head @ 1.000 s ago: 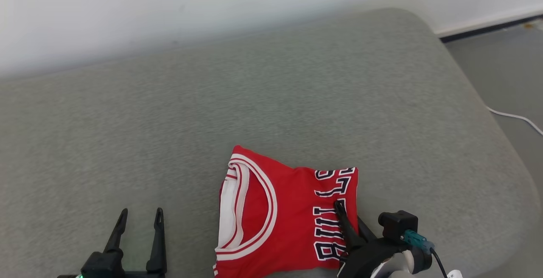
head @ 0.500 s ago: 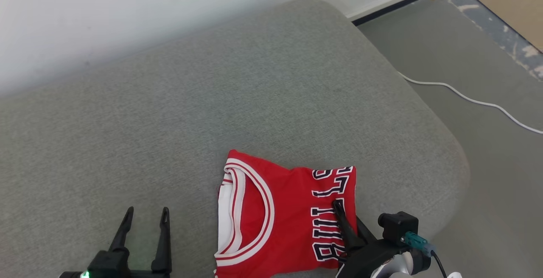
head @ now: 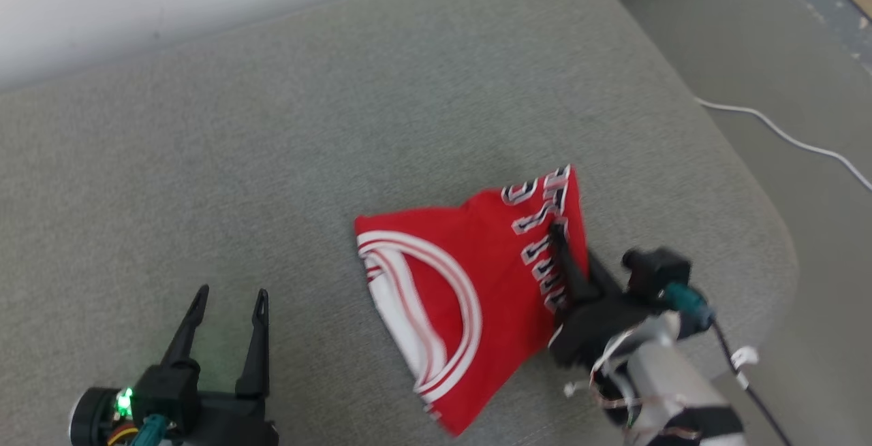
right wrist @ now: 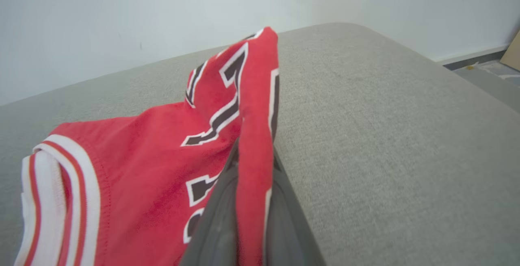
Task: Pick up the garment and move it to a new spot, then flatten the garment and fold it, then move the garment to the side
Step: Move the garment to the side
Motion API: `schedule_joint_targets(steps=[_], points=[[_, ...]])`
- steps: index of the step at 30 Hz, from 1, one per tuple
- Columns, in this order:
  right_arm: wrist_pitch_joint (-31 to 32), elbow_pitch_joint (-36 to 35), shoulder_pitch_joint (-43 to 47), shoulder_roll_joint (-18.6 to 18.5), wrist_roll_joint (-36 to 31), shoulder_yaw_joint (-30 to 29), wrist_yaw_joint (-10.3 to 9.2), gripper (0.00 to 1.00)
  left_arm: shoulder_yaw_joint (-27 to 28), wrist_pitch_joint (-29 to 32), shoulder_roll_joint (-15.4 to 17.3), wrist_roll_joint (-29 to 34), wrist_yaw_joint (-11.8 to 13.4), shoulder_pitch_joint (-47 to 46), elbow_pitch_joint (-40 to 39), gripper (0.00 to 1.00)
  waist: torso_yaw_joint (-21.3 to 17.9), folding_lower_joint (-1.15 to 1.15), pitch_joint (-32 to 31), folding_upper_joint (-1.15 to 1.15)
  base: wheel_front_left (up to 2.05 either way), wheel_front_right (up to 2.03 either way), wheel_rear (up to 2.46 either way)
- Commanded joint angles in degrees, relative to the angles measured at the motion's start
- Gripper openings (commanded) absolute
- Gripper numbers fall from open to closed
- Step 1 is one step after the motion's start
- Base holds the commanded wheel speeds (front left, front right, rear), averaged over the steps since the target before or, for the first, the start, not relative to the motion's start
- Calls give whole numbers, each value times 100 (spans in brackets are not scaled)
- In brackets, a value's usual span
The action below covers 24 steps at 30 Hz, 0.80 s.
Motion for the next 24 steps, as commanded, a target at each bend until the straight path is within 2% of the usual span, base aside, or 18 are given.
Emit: schedule_joint_targets(steps=[1,8,10,11,15,20,24], points=[[-7,60,-321,-2,-141,-180,-15,0,-6,-17,68,-73,8,-141,-57,100,500,0,550,-1,0,0,0],[-6,747,-1676,-57,-1277,-1644,-15,0,-52,-17,278,-61,9,-523,-261,100,1050,0,1411,-1,0,0,0],[-6,989,-1992,-169,-1654,-2138,-15,0,-29,-16,329,-60,9,-597,-303,100,1160,0,1584,-1,0,0,0],[-6,989,-1992,-169,-1654,-2138,-15,0,-29,-16,329,-60,9,-597,-303,100,1160,0,1584,-1,0,0,0],[-7,1378,-2486,-504,-2404,-3217,-15,0,20,-12,424,-62,13,-732,-408,100,1350,0,1827,-1,0,0,0],[4,1411,-2847,-830,-3436,-4351,-15,0,100,4,508,-56,18,-789,-482,100,1459,0,1981,-1,0,0,0],[10,1332,-3154,-982,-4120,-4867,-15,0,150,22,569,-54,32,-823,-501,100,1482,0,2065,-1,0,0,0]])
